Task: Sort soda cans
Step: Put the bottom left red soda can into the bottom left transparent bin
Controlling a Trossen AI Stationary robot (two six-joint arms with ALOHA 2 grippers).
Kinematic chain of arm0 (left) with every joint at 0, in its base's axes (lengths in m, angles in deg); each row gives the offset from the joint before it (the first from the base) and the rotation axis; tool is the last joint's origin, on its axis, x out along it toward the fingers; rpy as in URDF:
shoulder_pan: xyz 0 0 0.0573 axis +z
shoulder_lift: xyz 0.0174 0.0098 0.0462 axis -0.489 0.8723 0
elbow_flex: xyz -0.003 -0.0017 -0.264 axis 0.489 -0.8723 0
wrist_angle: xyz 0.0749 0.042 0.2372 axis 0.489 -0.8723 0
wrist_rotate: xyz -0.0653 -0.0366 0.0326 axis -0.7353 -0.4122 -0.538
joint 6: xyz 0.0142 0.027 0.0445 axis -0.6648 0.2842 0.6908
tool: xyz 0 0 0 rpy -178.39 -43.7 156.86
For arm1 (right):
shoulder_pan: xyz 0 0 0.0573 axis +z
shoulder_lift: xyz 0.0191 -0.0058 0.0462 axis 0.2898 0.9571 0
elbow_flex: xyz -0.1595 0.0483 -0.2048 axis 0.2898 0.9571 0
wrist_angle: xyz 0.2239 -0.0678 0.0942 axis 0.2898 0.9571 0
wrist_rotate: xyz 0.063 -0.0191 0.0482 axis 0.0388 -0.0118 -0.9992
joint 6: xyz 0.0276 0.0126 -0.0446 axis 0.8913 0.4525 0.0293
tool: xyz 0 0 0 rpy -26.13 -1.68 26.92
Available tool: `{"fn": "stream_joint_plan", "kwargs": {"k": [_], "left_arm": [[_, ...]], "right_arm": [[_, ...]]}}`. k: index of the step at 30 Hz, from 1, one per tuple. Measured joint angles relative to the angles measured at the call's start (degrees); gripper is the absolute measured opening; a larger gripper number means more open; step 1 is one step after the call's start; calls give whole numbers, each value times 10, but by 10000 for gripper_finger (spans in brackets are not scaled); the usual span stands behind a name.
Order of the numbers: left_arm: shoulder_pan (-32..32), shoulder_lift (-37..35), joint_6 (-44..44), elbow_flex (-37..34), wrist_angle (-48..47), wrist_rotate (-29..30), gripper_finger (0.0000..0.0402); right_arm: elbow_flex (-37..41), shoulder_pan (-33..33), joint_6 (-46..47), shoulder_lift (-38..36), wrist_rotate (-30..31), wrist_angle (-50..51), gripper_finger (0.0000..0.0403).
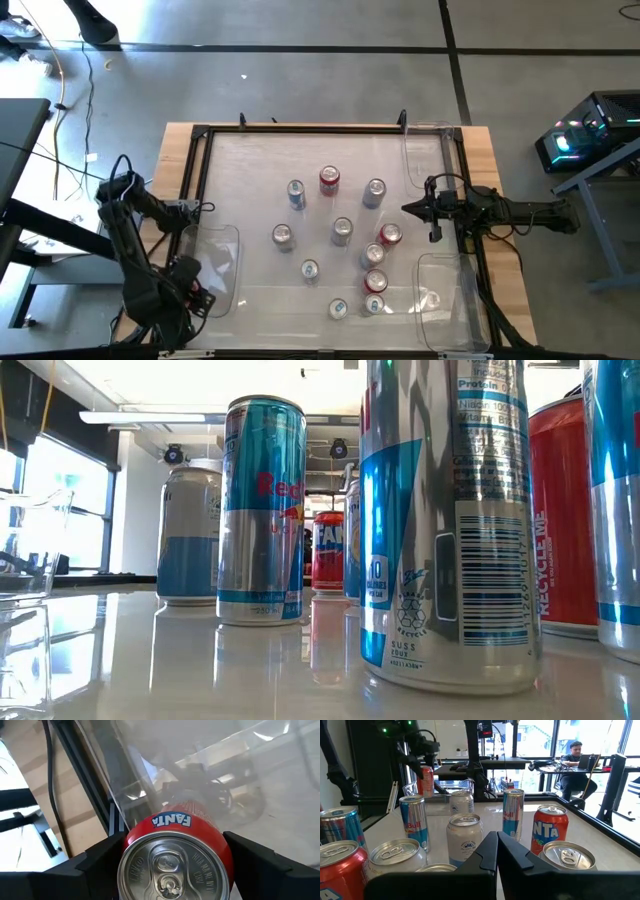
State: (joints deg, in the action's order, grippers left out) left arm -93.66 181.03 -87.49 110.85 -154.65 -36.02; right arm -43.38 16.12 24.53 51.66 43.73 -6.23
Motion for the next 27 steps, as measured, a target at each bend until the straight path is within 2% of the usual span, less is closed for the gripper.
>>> {"fn": "stream_joint_plan", "kwargs": {"k": [9,17,27], "left_arm": [[-7,24,111,-30,68,1,312],[-10,25,142,-60,106,3,318],[-21,10,144,-60,108,-13,351]], "right_arm": [[0,0,0,0,0,0,0],[0,0,0,0,0,0,0],[0,0,0,0,0,0,0]]}}
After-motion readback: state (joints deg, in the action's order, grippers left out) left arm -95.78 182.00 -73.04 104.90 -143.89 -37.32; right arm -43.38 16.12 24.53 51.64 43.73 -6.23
